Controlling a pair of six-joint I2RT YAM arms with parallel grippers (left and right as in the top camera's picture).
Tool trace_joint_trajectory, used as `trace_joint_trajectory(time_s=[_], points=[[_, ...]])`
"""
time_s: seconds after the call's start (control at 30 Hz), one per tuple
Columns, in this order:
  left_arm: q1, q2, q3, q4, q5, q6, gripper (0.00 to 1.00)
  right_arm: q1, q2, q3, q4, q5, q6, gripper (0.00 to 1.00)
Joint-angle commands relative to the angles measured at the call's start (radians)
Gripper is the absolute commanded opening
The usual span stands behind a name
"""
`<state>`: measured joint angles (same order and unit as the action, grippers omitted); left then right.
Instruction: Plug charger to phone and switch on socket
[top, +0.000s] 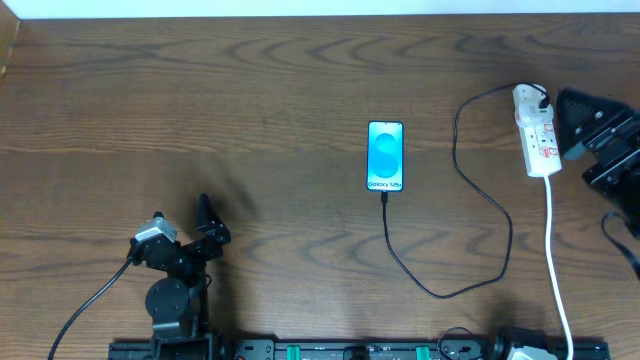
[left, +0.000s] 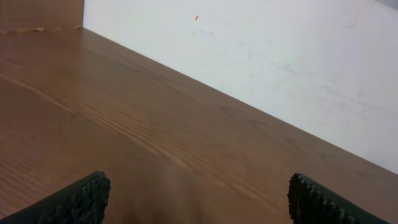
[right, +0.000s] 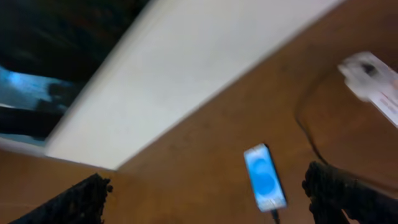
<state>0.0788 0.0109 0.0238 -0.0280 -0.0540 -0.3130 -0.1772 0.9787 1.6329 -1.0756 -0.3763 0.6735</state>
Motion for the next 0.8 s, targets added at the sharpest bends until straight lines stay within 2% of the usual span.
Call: trace_joint_trajectory(time_s=[0.0,0.13,0.33,0.43,0.67,0.77], points=[[0.005,-0.007,-0.02,-0.038,-0.01,0.013,0.91,0.008,-0.004,0.002,-0.053,0.036,-0.027,0.99],[0.005,-0.007,-0.02,-0.038,-0.01,0.013,0.91,0.009,-0.004,0.002,-0.106,0.054,-0.034,0.99],[0.005,-0.007,-0.02,-0.038,-0.01,0.013,0.91,0.007,0.006,0.001,-0.208,0.156,-0.129,0.99],[0.005,-0.007,-0.02,-0.038,-0.01,0.013,0.91,0.013,0.009,-0.019,-0.224,0.169,-0.229,0.99],[0.005,-0.007,-0.02,-0.038,-0.01,0.013,0.91,0.015,-0.091,-0.213,-0.082,0.168,-0.456,0.99],[0.005,-0.007,-0.02,-0.038,-0.01,0.013,0.91,0.015,-0.183,-0.359,0.029,0.169,-0.474,0.99]])
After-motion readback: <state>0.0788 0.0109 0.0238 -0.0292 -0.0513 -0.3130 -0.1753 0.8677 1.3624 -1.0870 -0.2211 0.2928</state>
